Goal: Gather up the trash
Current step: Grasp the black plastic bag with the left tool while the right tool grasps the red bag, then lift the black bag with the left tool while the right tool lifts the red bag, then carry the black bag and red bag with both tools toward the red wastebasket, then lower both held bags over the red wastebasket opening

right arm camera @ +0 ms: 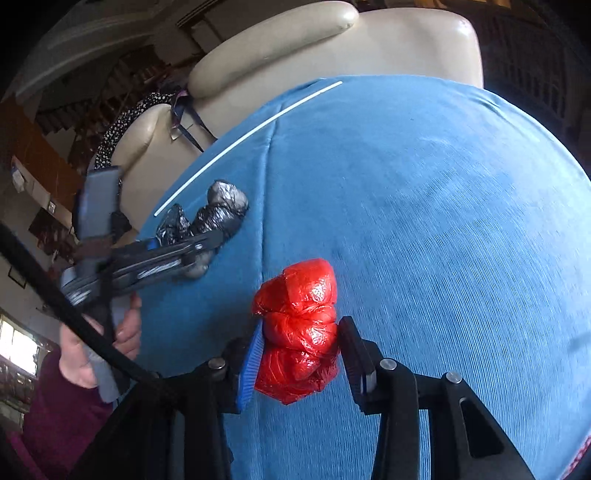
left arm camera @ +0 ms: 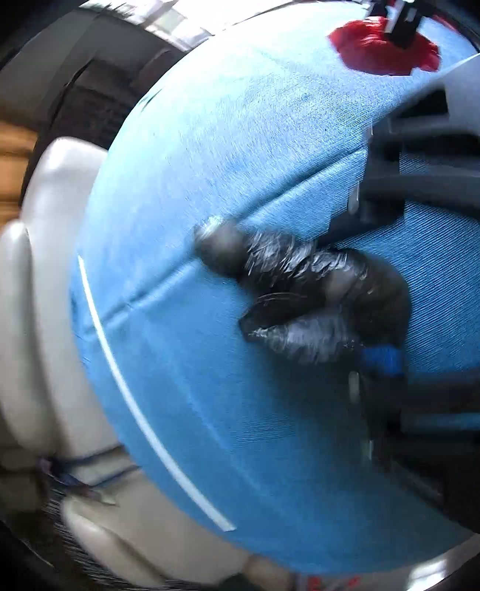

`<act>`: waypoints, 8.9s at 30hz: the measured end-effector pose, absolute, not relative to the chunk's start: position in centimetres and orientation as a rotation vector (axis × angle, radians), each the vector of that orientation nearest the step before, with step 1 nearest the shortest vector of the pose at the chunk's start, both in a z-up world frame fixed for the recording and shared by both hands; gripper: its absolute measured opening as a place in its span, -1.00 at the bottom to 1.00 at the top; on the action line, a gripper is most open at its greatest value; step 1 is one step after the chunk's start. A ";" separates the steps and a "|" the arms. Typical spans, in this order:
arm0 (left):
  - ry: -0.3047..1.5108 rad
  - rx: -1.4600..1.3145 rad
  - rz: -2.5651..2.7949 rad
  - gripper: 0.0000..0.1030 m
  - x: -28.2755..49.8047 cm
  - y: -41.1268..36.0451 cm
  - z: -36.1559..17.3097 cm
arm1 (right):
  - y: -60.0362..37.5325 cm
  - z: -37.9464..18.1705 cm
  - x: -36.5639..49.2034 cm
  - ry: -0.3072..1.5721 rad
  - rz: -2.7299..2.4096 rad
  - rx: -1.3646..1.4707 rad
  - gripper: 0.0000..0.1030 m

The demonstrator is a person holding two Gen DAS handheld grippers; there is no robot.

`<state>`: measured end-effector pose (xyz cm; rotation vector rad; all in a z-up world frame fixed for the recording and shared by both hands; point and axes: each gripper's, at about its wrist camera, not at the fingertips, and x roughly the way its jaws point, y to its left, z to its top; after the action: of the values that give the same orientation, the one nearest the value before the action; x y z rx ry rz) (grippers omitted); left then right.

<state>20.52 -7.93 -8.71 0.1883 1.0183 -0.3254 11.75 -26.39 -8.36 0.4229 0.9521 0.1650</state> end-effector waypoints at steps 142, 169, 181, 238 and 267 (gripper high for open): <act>0.723 0.558 -0.438 -0.27 -6.2 -23.0 -0.9 | -38.5 -3.3 -12.5 0.685 -0.002 0.643 -0.15; 0.708 0.607 -0.499 -0.27 -6.5 -22.8 -0.8 | -41.9 -4.1 -15.1 0.646 -0.088 0.697 -0.15; 0.700 0.638 -0.528 -0.27 -6.7 -22.9 -0.9 | -43.9 -4.4 -16.9 0.622 -0.136 0.730 -0.15; 0.650 0.745 -0.638 -0.27 -10.6 -27.1 -0.9 | -48.5 -5.5 -21.3 0.567 -0.239 0.816 -0.15; 0.652 0.815 -0.681 -0.28 -12.2 -30.3 -2.2 | -51.2 -6.8 -24.2 0.532 -0.283 0.879 -0.15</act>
<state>-12.22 -30.30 -2.23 0.8148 0.6517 -0.6813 -24.22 -51.16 -6.80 0.8792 0.5321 -0.2833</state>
